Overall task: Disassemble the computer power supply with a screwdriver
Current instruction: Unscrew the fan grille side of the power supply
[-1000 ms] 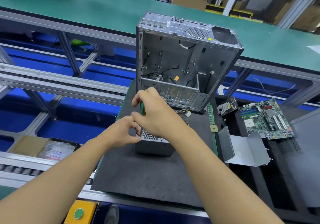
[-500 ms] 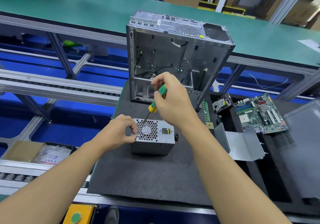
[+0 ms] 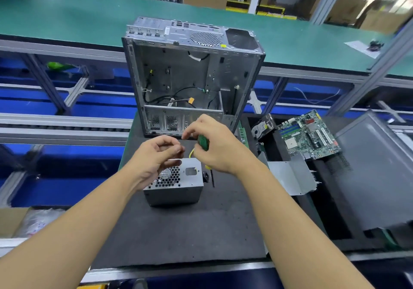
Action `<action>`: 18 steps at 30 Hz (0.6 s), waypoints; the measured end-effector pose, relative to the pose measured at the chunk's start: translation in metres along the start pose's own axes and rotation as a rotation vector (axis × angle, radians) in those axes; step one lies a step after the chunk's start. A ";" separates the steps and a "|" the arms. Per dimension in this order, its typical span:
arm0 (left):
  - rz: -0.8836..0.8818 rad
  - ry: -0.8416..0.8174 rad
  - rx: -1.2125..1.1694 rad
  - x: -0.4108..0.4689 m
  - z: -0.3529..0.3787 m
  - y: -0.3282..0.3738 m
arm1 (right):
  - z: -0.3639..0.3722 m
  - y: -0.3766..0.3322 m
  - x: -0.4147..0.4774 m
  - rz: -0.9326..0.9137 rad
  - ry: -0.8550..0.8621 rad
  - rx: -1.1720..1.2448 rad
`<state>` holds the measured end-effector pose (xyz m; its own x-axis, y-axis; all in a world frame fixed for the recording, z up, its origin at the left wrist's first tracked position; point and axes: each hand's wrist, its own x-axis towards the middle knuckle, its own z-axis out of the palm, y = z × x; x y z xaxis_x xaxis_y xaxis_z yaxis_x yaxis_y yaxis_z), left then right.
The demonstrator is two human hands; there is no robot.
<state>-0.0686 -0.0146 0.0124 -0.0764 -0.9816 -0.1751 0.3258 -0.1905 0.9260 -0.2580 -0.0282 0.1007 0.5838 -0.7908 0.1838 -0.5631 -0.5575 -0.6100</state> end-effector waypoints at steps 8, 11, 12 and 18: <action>-0.108 -0.220 -0.096 0.023 0.057 -0.019 | -0.017 0.048 -0.035 0.123 0.036 -0.050; -0.082 -0.220 -0.080 0.029 0.078 -0.023 | -0.025 0.064 -0.048 0.164 0.080 -0.048; -0.074 -0.225 -0.061 0.031 0.087 -0.025 | -0.028 0.070 -0.053 0.184 0.099 -0.034; -0.104 -0.268 0.182 0.043 0.143 -0.053 | -0.047 0.118 -0.099 0.387 0.214 0.057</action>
<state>-0.2242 -0.0450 0.0033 -0.3529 -0.9141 -0.1999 0.1316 -0.2600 0.9566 -0.4103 -0.0278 0.0468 0.1986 -0.9764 0.0849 -0.6795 -0.1996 -0.7060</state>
